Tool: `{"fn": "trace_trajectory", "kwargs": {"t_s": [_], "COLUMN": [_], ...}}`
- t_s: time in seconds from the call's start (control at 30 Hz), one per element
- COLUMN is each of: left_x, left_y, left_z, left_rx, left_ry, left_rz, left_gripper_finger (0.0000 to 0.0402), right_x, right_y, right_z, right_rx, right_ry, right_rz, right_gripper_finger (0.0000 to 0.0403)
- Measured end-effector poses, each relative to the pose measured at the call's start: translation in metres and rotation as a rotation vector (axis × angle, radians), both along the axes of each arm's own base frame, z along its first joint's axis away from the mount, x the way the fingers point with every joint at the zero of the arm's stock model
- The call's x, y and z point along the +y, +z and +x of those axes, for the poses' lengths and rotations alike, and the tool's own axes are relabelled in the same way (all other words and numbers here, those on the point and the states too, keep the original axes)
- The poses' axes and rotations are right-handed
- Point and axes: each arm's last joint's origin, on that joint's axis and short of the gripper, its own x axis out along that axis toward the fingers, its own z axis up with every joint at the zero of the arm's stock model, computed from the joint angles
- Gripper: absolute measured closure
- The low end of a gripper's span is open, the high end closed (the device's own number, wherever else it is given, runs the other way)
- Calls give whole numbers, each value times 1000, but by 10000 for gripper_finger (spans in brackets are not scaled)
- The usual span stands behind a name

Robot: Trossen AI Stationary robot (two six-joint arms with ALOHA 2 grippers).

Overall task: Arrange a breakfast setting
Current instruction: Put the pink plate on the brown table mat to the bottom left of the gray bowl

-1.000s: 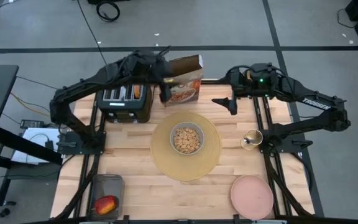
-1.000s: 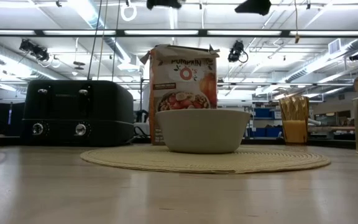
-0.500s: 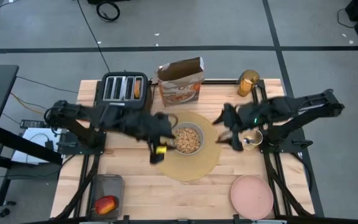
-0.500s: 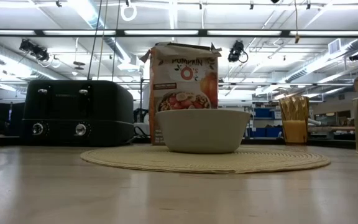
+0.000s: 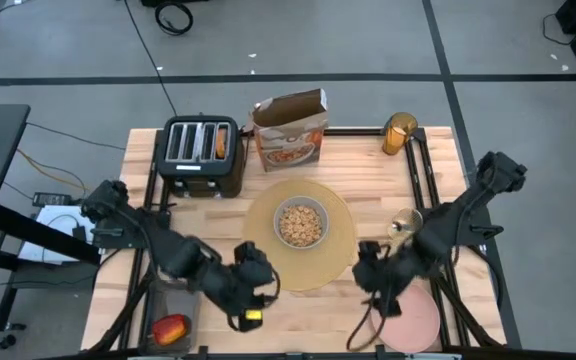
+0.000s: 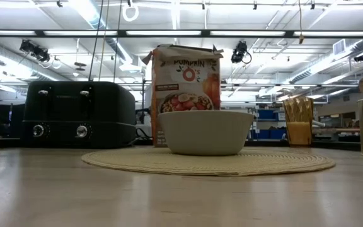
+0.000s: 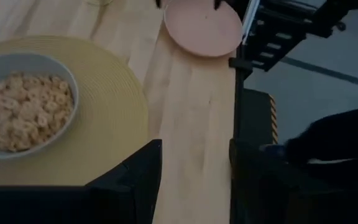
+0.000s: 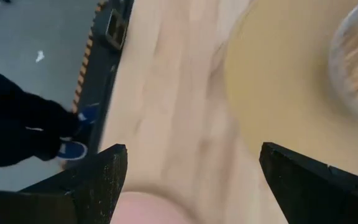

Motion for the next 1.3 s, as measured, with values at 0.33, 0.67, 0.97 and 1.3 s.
{"fn": "trace_trajectory", "kwargs": {"t_s": [0.33, 0.67, 0.97, 1.3], "left_x": [-25, -38, -47, -65], "left_y": [-46, -64, -63, -66], "left_z": [30, 60, 53, 38], "left_rx": [34, -82, -77, -55], "left_ry": [87, 100, 32, -78], "left_rz": [-10, -92, -54, 31], "left_gripper_finger": [210, 210, 210, 210], "right_x": [53, 81, 88, 90], "right_y": [-63, -130, -154, -147], "right_z": [-5, -4, 3, 6], "right_rx": [413, 649, 690, 695], "right_ry": [-596, -994, -1067, -1106], "right_rz": [210, 178, 188, 217], "right_gripper_finger": [54, 130, 224, 368]}}
